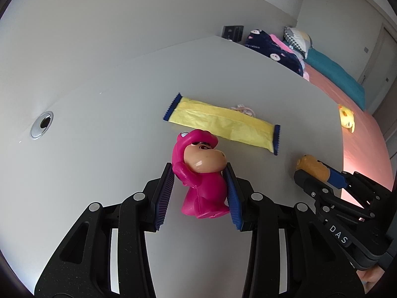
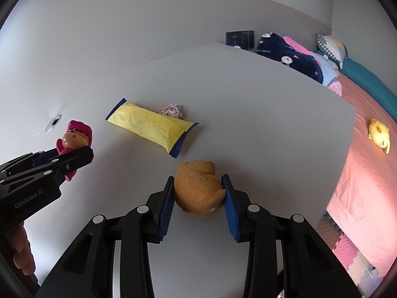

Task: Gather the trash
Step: 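Lift the pink doll and brown plush with both tools and carry toward the bin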

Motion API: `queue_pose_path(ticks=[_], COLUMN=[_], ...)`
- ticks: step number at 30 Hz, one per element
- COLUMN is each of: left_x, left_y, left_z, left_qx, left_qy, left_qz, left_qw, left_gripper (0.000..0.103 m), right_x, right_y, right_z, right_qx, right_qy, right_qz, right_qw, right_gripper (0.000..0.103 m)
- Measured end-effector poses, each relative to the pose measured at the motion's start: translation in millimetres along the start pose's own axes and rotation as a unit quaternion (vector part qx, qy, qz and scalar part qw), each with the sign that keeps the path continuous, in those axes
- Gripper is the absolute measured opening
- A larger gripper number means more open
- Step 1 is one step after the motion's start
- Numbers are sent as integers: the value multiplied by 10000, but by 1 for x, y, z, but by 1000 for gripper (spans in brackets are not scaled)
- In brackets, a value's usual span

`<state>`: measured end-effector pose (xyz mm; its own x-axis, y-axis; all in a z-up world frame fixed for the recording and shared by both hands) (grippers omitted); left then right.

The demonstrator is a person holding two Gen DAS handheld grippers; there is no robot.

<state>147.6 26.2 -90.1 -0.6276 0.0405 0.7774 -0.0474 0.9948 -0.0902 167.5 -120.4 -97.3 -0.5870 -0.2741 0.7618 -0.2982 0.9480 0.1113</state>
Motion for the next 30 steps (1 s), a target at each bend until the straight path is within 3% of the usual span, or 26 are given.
queue_pose_path(ticks=[30], left_x=[38], left_y=[-96], left_z=[26], left_qx=[-775], left_qy=[-174], left_qz=[469], left_qw=[9957], left_gripper=[40], right_x=[91], right_y=[-71], right_z=[37], right_qx=[-609], right_qy=[-542], right_qz=[415], right_qw=[9958], right_gripper=[39])
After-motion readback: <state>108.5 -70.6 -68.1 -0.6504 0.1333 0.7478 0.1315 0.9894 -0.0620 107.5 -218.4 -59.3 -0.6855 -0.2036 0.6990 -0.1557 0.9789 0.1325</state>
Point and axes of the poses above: each gripper's, at about its wrist camera, not at the fingertips, and x roughly against the way its jaws point, y to its left, z to its underside, the point moved 10 cm from there along -x, roughly the way its jaws point, and after that the axes turned 2 degrees about -x, right-handed, at the moved point
